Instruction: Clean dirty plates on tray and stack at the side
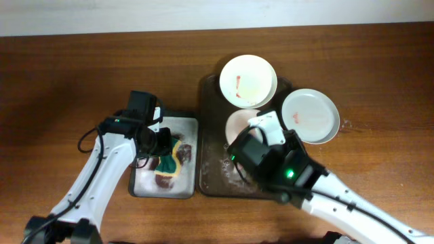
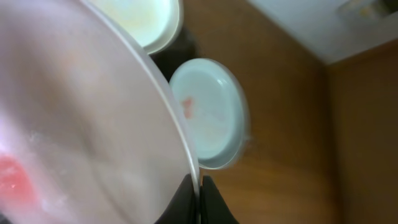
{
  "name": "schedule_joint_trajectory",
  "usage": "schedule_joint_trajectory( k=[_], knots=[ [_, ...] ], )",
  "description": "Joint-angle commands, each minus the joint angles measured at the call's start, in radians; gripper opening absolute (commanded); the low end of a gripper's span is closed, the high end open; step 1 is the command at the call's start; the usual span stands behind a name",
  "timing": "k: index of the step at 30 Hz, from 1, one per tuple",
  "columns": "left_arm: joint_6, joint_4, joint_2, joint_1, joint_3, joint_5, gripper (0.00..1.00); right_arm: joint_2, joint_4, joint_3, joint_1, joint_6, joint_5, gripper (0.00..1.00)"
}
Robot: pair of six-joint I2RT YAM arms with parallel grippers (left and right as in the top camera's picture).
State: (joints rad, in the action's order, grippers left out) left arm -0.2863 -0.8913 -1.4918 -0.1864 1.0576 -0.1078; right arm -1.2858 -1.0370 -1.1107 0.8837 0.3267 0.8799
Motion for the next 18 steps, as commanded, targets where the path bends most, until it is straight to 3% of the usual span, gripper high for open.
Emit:
schedule_joint_trajectory(
  k=[1,3,4,18],
  knots=[
    [0.005,0.000,0.106,0.006,0.005,-0.016,0.66,0.012,-0.019,-0.055,0.090,0.005,0.189,0.04],
    [0.005,0.005,0.140,0.006,0.005,-0.016,0.93,0.012,-0.021,-0.060,0.116,0.007,0.209,0.04],
    [0.005,0.010,0.151,0.006,0.005,-0.016,1.00,0.012,-0.021,-0.063,0.126,0.007,0.221,0.04],
    [0.004,0.016,0.162,0.006,0.004,-0.016,1.00,0.012,-0.022,-0.083,0.131,0.013,0.365,0.04]
  ],
)
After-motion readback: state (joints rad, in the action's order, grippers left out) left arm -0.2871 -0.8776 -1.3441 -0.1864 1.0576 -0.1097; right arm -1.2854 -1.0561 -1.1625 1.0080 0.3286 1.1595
